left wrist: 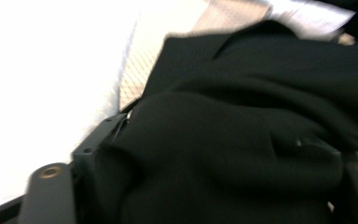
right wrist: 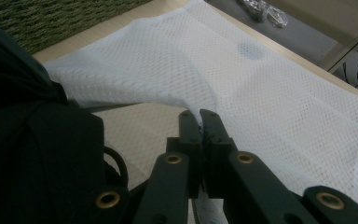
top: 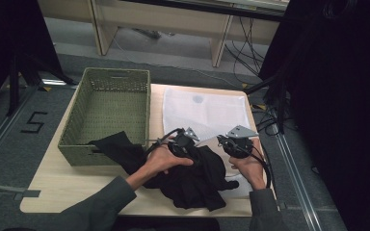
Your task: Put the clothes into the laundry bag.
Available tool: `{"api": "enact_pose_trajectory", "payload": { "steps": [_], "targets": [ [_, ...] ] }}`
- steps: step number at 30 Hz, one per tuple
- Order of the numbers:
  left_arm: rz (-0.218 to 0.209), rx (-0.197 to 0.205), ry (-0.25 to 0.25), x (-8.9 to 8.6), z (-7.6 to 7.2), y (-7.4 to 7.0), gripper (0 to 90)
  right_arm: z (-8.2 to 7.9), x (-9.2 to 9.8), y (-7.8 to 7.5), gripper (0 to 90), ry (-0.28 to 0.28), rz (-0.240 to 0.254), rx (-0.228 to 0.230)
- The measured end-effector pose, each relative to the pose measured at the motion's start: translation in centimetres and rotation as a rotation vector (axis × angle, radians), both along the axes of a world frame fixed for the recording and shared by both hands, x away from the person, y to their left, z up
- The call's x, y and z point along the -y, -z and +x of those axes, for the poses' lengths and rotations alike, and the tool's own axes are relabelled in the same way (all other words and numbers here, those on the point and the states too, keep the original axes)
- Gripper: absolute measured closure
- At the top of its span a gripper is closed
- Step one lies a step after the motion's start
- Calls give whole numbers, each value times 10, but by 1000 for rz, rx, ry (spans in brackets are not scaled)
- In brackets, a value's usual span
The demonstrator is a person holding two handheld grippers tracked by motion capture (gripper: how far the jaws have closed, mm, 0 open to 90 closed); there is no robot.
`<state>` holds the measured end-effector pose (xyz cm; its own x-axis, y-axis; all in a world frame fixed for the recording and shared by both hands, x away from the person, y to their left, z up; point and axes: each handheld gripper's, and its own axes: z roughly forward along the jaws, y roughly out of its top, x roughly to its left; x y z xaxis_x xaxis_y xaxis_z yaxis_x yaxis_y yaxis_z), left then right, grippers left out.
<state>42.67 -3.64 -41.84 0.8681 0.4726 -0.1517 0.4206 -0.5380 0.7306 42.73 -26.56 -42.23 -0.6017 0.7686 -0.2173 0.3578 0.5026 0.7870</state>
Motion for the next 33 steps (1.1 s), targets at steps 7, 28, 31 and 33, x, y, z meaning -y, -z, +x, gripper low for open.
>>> {"api": "enact_pose_trajectory", "payload": {
  "steps": [7,28,31,33],
  "targets": [
    [-1,4,0,-61,-2,-43,172,0,-3,1,893,1,-2,2],
    [91,-5,-261,-237,-15,-21,457,0,-4,3,892,-3,-1,-25],
    [111,8,-246,-237,-17,-19,606,-1,-4,2,893,-7,-3,-23],
    [94,25,-243,-238,-19,-21,695,-1,-4,3,893,-8,-3,-22]
  ]
}}
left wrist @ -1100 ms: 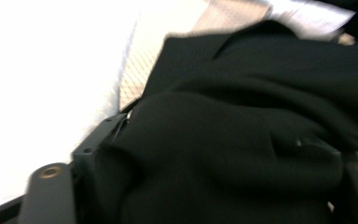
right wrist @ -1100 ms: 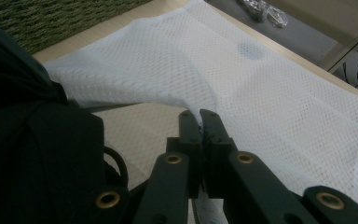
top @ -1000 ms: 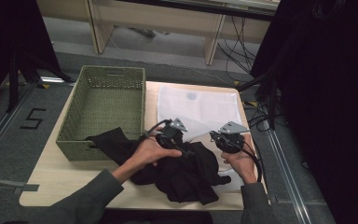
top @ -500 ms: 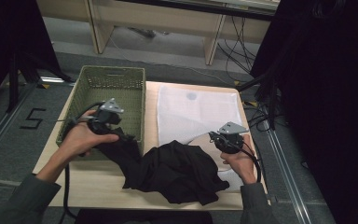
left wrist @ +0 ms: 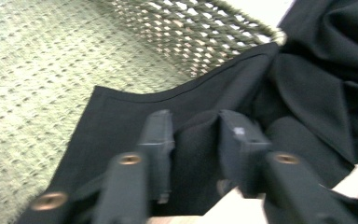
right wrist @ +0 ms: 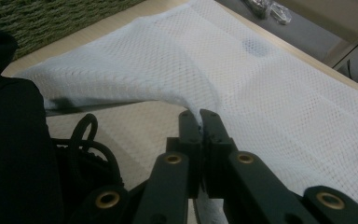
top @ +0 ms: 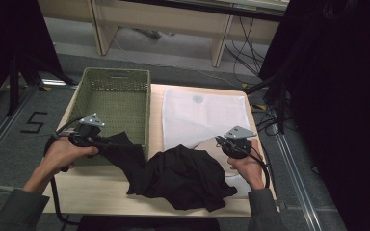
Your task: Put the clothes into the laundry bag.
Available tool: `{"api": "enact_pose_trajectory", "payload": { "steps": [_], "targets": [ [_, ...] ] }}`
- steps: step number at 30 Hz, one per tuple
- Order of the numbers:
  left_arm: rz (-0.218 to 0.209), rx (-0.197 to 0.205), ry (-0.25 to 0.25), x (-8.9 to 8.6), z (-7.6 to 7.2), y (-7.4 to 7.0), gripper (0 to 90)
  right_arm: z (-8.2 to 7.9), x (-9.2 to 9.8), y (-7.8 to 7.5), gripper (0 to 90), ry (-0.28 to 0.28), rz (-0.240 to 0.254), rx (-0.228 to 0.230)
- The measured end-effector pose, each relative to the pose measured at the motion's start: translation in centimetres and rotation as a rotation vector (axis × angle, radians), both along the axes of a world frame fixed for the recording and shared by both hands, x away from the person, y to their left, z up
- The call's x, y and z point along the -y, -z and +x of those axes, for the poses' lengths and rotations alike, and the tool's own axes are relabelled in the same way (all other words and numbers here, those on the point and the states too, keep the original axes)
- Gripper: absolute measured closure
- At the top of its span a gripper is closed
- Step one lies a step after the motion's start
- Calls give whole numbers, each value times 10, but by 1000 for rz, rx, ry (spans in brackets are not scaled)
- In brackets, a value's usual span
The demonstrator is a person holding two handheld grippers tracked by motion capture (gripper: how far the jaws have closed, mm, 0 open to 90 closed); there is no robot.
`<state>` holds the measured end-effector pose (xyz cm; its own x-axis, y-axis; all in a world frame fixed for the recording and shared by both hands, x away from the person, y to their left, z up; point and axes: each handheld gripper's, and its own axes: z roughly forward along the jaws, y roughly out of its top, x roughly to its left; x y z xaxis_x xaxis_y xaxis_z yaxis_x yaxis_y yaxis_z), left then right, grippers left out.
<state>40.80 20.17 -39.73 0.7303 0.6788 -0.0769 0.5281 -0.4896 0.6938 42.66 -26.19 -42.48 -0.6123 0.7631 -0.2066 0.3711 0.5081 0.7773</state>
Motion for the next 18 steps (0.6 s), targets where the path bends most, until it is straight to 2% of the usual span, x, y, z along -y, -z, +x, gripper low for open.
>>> {"api": "enact_pose_trajectory", "payload": {
  "steps": [3,4,5,7,8,10,12,14,15,17,18],
  "targets": [
    [-23,35,-4,-2,-3,-2,797,0,0,-1,892,0,3,-1],
    [-26,42,-2,-3,-3,-4,865,-1,0,-1,893,7,3,-5],
    [-32,50,-8,-2,-3,-5,867,0,1,-1,893,6,-4,14],
    [-25,77,-6,-1,-3,-8,874,-1,0,-1,893,10,5,0],
    [-36,84,-8,1,-4,-9,877,0,0,-1,893,5,-3,16],
    [-93,101,-6,5,-8,-15,879,-1,0,-1,893,8,-1,9],
    [-147,139,1,15,-14,-27,880,-1,0,-1,893,7,3,3],
    [-200,190,40,33,-21,-43,880,1,1,-1,894,6,-6,18],
    [-197,202,59,40,-24,-50,880,1,1,0,894,6,-9,20],
    [-218,241,108,61,-31,-62,881,-1,0,0,894,12,-2,14],
    [-236,252,155,79,-36,-69,881,0,0,0,894,8,-6,17]
  ]
}}
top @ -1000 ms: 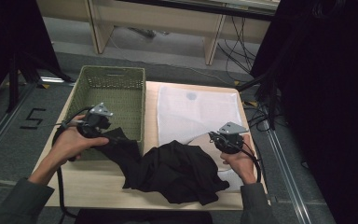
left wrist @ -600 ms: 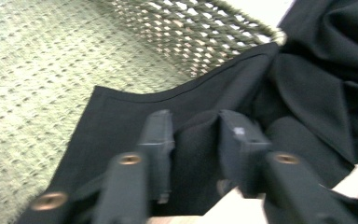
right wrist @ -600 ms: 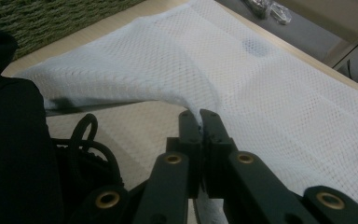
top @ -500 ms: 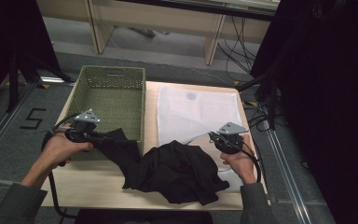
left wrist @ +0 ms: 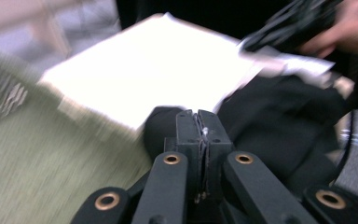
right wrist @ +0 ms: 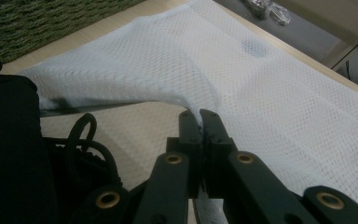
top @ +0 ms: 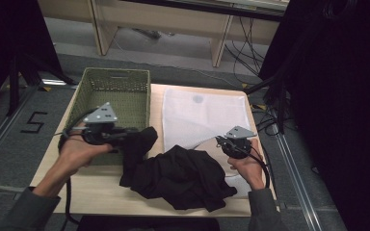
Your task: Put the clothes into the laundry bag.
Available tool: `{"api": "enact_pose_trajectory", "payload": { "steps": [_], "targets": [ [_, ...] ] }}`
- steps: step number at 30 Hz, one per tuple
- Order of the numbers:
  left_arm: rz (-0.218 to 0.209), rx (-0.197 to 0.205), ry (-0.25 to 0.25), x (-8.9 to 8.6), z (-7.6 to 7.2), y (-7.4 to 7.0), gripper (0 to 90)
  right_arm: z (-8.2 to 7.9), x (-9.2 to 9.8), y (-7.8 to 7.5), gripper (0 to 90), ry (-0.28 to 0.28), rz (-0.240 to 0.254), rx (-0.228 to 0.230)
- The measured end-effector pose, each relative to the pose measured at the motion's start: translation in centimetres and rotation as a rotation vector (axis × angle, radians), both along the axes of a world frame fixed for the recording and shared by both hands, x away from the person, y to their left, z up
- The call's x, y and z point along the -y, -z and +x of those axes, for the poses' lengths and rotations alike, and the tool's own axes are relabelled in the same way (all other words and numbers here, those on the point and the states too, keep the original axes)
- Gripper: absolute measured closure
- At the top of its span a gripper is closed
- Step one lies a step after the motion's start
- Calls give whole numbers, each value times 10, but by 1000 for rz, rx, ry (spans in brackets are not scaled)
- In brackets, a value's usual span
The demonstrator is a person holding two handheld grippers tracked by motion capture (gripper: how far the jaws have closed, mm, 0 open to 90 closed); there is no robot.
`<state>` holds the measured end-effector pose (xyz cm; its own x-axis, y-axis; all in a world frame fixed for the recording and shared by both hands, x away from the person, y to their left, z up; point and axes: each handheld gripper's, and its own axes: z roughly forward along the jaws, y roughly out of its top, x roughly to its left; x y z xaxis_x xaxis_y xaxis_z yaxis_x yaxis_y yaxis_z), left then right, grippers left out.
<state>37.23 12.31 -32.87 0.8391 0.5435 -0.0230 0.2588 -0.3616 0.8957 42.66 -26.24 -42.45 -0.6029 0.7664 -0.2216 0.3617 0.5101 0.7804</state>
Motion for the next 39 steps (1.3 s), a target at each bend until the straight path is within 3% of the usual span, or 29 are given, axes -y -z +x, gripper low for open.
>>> {"api": "enact_pose_trajectory", "payload": {
  "steps": [2,5,8,10,11,12,14,16,18,20,23,24,27,30,34,36,39],
  "targets": [
    [14,33,64,31,-8,-6,881,0,0,0,894,2,-1,3],
    [9,49,162,79,-16,-5,883,1,0,0,894,2,1,5],
    [39,40,262,129,-22,7,883,0,1,0,894,-2,-3,5],
    [65,4,334,161,-26,20,883,1,2,0,894,1,4,2],
    [66,6,345,172,-28,27,882,1,3,0,894,0,2,6],
    [96,1,367,188,-30,38,881,1,3,0,894,1,5,3],
    [108,-30,381,209,-30,57,872,1,3,0,894,2,15,8],
    [118,-87,390,223,-25,75,857,1,4,0,894,5,21,6],
    [163,-106,392,229,-21,85,792,0,4,-1,894,0,33,-8],
    [167,-113,374,226,-18,83,717,0,4,-2,894,2,33,3],
    [97,-99,326,209,-12,67,562,0,4,-2,894,2,36,5],
    [79,-92,310,198,-10,58,532,0,4,-2,894,5,40,7],
    [89,-66,257,171,-4,43,379,1,4,-1,893,0,28,-1],
    [87,-57,176,132,-1,33,290,-1,3,0,893,2,28,4],
    [173,-70,79,89,4,44,257,0,4,-1,894,-6,19,5],
    [203,-136,20,74,11,62,246,1,3,0,893,-1,19,-1],
    [224,-188,4,70,21,83,251,-1,0,-1,894,-2,14,-12]
  ]
}}
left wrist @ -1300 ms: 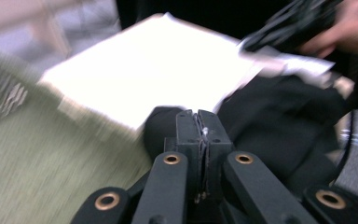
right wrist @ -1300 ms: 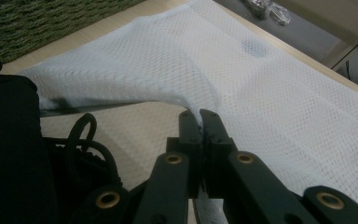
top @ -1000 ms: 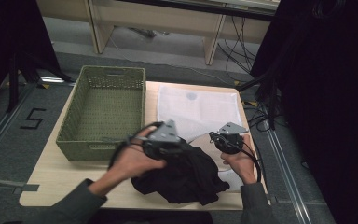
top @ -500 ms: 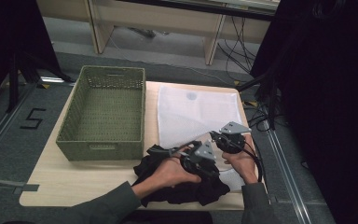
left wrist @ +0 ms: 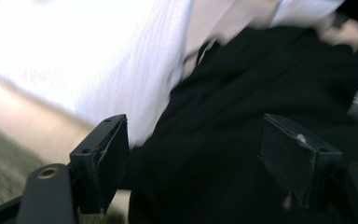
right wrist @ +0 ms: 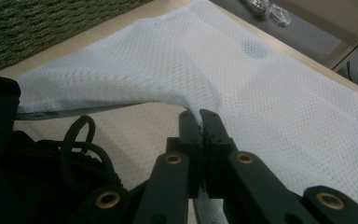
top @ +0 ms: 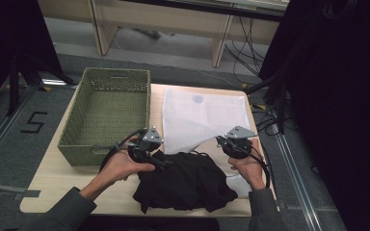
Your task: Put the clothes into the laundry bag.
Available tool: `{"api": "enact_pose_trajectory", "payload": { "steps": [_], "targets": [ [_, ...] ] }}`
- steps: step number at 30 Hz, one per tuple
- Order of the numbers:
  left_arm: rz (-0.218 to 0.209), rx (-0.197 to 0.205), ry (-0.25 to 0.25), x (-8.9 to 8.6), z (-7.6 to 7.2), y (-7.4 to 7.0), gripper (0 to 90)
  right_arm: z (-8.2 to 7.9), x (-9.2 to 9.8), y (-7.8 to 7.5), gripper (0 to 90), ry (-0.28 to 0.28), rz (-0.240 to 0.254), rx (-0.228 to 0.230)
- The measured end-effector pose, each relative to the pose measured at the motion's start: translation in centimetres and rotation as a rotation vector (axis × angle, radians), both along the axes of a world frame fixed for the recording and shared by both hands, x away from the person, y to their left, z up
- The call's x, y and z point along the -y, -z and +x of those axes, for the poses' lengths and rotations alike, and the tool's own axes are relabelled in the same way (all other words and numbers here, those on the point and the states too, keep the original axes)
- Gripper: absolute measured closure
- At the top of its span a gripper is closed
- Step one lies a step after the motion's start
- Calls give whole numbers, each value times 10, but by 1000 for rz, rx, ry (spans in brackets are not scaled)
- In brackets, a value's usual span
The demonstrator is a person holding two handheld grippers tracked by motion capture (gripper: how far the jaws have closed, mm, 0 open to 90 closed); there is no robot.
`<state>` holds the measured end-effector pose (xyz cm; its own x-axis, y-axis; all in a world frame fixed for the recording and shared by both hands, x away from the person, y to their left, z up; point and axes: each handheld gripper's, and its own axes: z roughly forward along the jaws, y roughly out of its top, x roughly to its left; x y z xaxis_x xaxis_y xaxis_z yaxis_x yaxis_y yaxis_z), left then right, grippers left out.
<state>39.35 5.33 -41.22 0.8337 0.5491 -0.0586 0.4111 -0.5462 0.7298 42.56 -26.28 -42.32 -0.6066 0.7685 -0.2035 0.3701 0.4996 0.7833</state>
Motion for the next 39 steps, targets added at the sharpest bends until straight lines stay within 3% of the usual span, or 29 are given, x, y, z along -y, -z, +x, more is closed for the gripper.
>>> {"api": "enact_pose_trajectory", "payload": {
  "steps": [1,3,5,8,12,13,15,16,19,20,22,23,25,27,28,30,31,32,35,36,37,38,39],
  "targets": [
    [-14,-12,-7,1,3,5,273,0,-1,-1,893,0,-5,24],
    [-51,-15,2,5,7,5,258,-2,-4,-3,894,4,-9,11],
    [-89,15,-14,9,12,-1,260,-2,-6,-6,894,-27,-10,30],
    [-107,45,-34,19,23,-12,265,-4,-11,-9,894,-28,-6,39],
    [-51,88,-40,46,43,-17,287,-8,-15,-15,894,-36,4,45],
    [-46,79,-49,53,48,-16,287,-7,-16,-16,894,-43,-8,78],
    [-56,58,-35,65,59,-10,323,-9,-17,-19,894,-40,-3,68],
    [-53,50,-45,70,64,-5,339,-8,-18,-19,894,-50,-6,84],
    [-34,52,-65,89,76,8,371,-9,-21,-18,894,-51,4,73],
    [-23,49,-60,94,77,10,422,-9,-22,-18,894,-57,8,57],
    [36,73,-37,101,81,14,651,-10,-24,-17,894,-65,3,54],
    [52,82,-18,101,82,14,783,-11,-25,-17,895,-65,12,45],
    [64,107,-10,97,82,10,867,-12,-26,-17,893,-76,6,50],
    [79,122,3,90,82,1,875,-13,-27,-17,856,-75,27,38],
    [87,126,9,86,82,-2,876,-14,-28,-18,785,-90,39,38],
    [96,123,21,81,83,-5,876,-17,-32,-23,619,-133,91,-21],
    [109,121,29,77,83,-7,876,-20,-35,-25,572,-134,117,-19],
    [111,122,31,75,84,-8,876,-24,-41,-30,508,-135,162,13],
    [98,107,54,68,89,-11,875,-35,-59,-40,434,-273,240,-37],
    [91,94,53,67,90,-11,872,-40,-66,-41,432,-304,232,-67],
    [94,87,63,67,91,-12,870,-44,-75,-38,427,-309,224,-53],
    [100,86,75,66,93,-12,868,-47,-82,-36,423,-336,195,-70],
    [115,85,80,66,95,-13,865,-49,-89,-31,422,-344,198,-76]
  ]
}}
